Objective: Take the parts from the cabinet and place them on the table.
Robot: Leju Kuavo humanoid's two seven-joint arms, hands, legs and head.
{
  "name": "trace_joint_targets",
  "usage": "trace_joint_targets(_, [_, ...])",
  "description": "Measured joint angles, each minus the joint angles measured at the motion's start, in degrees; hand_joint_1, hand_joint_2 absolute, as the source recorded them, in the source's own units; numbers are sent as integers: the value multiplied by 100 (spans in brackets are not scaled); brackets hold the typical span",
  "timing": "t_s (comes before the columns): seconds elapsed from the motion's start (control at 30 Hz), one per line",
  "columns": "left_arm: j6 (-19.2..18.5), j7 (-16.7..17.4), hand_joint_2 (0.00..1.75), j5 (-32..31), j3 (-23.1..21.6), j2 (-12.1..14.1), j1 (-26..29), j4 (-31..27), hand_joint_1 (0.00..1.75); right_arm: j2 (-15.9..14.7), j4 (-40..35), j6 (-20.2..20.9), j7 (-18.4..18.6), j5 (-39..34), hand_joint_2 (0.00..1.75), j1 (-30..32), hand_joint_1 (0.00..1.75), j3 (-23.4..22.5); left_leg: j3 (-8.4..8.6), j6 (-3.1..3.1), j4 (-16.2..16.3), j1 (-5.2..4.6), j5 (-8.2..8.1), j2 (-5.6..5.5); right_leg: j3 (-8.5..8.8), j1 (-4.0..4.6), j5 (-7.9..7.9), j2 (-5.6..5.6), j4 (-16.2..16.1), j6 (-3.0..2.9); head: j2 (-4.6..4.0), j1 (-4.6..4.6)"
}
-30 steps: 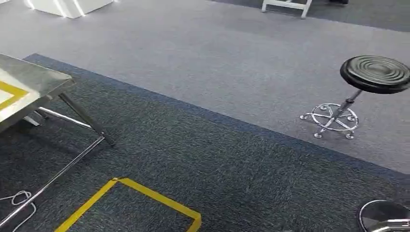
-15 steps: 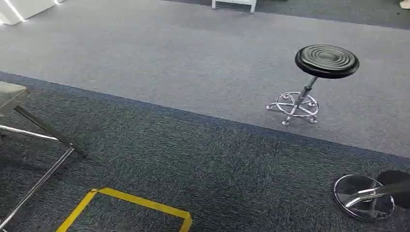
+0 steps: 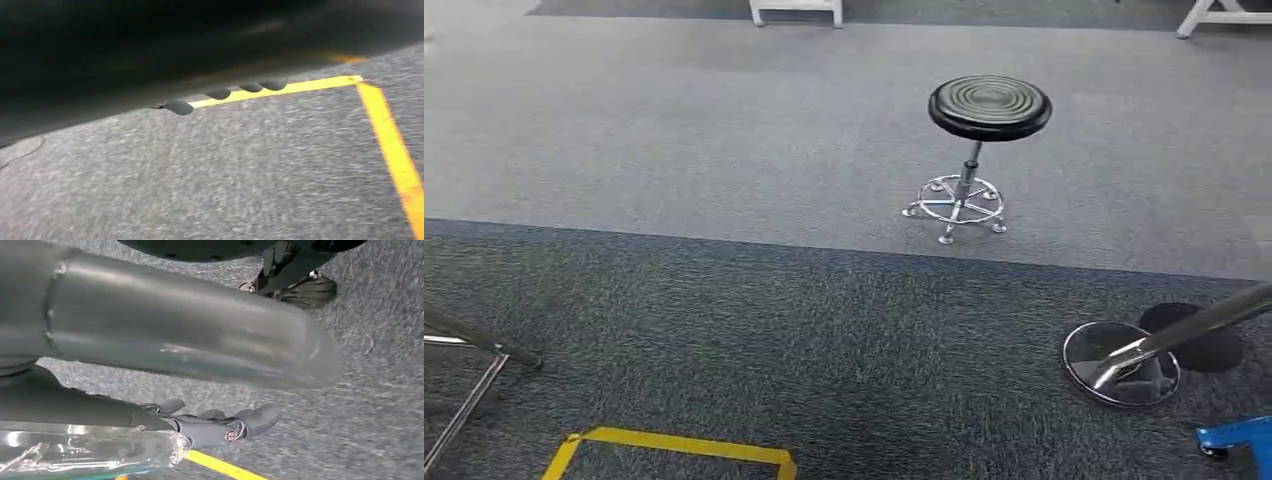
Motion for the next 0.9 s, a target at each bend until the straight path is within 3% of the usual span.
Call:
trace_joint_targets(0.03, [-4, -13, 0, 0, 7, 22, 0, 11, 0, 11, 2, 9, 0, 7, 0, -10, 0, -4, 116, 47, -318, -1, 75, -330, -14, 0, 3, 61, 9, 22, 0, 7])
trace_joint_targets(0.1, [-26, -37, 0, 0, 13, 28, -16, 22, 0, 13, 2, 22, -9, 20, 0, -26, 0, -15, 172, 33, -450, 15, -3, -287, -102, 0, 16, 198, 50, 97, 0, -2])
trace_joint_targets(0.17, [-42, -72, 0, 15, 17, 26, -32, 22, 0, 13, 2, 35, -11, 26, 0, 3, 0, -44, 177, 80, -483, -5, 20, -189, -204, -26, 55, 317, -5, 187, 0, -2])
trace_joint_targets(0.2, [-55, -83, 0, 15, 20, 0, -37, 22, 0, 13, 0, 35, -11, 28, 0, 9, 0, -66, 202, 113, -577, 61, 69, -83, -189, -23, 31, 307, 35, 206, 0, 9])
trace_joint_targets(0.23, [-52, -83, 0, 15, 24, 24, -44, 22, 0, 13, 0, 33, -15, 31, 0, 7, 0, -72, 213, 138, -604, 44, 71, -14, -253, 10, -86, -37, 163, 225, 0, 30])
trace_joint_targets(0.27, [-55, -83, 0, 15, 24, 26, -34, 22, 0, 13, 0, 35, -15, 31, 0, -12, 0, -72, 211, 174, -605, 32, 68, 91, -450, 1, -366, -304, 551, 246, 0, 92])
trace_joint_targets(0.33, [-55, -83, 0, 15, 30, 26, -11, 24, 0, 11, 0, 35, -17, 31, 0, -40, 0, -81, 209, 185, -601, 8, 56, 291, -871, -19, -808, -447, 1450, 296, 0, 81])
trace_joint_targets(0.37, [-55, -83, 0, 15, 31, 26, -7, 24, 0, 11, 0, 39, -17, 31, 0, -39, 0, -81, 206, 185, -598, 3, 51, 382, -997, -27, -881, -470, 1724, 319, 0, 85])
trace_joint_targets(0.4, [-57, -83, 0, 15, 33, 26, -9, 24, 0, 11, 0, 39, -17, 31, 0, -30, 0, -85, 210, 176, -598, 3, 45, 459, -985, -34, -815, -482, 1726, 334, 0, 85])
trace_joint_targets(0.43, [-57, -83, 0, 15, 33, 26, -17, 24, 0, 11, 0, 39, -17, 31, 0, -13, 0, -94, 212, 167, -596, 4, 36, 530, -836, -42, -627, -504, 1471, 348, 0, 87])
trace_joint_targets(0.47, [-59, -83, 0, 15, 33, 24, -25, 24, 0, 11, 0, 39, -17, 31, 0, -6, 0, -100, 239, 150, -592, 7, 24, 596, -561, -47, -372, -559, 983, 351, 0, 90])
trace_joint_targets(0.5, [-66, -83, 0, 15, 33, 20, -30, 24, 0, 11, 0, 39, -17, 31, 0, -6, 0, -103, 268, 123, -589, 8, 4, 664, -205, -50, -126, -706, 362, 342, 0, 87])
trace_joint_targets(0.53, [-66, -83, 0, 15, 33, 24, -32, 24, 0, 13, 0, 39, -17, 31, 0, -17, 0, -103, 294, 88, -575, -20, -18, 711, -19, -39, -112, -1026, -12, 310, 0, 94])
trace_joint_targets(0.57, [-66, -83, 0, 15, 35, 24, -28, 26, 0, 13, 0, 44, -20, 31, 0, -29, 0, -103, 292, 43, -550, -58, -50, 755, 32, -41, -84, -1031, -6, 255, 0, 70])
trace_joint_targets(0.67, [-68, -87, 0, 20, 35, 28, -59, 26, 0, 13, -2, 41, -20, 28, 0, -26, 0, -109, 352, -33, -568, -37, -48, 897, -78, -8, -93, -824, 35, 163, 0, 59])
trace_joint_targets(0.7, [-105, -131, 0, 46, 37, 28, -60, 26, 0, 13, -2, 44, -20, 31, 0, -26, 0, -114, 360, -93, -550, -11, -93, 852, 0, -47, -60, -757, -4, 111, 0, 59])
trace_joint_targets(0.73, [-133, -185, 0, 57, 44, 33, -67, 26, 0, 15, -2, 46, -22, 31, 0, -25, 0, -118, 334, -128, -439, 3, -206, 549, 1, -61, -46, -706, -9, 84, 0, 26])
trace_joint_targets(0.77, [-162, -218, 0, 76, 50, 33, -65, 26, 0, 15, -2, 50, -30, 33, 0, -42, 0, -122, 207, -133, -150, 4, -422, 382, -6, -61, -31, -645, -6, 41, 0, 17])
trace_joint_targets(0.83, [-221, -278, 0, 136, 87, 35, -37, 26, 0, 15, 2, 52, -42, 50, 0, -84, 0, -131, -199, -135, 755, 2, -865, 265, -27, -52, -21, -484, -6, 10, 0, 20])
trace_joint_targets(0.87, [-238, -299, 0, 159, 107, 26, -26, 26, 0, 15, 2, 52, -44, 50, 0, -91, 0, -138, -382, -133, 1116, 3, -965, 254, -28, -45, -18, -391, -5, 6, 0, 11])
trace_joint_targets(0.9, [-254, -310, 0, 177, 133, 26, -25, 26, 0, 15, 2, 52, -44, 55, 0, -91, 0, -149, -450, -121, 1205, 4, -911, 251, -21, -40, -17, -303, -2, 4, 0, 15])
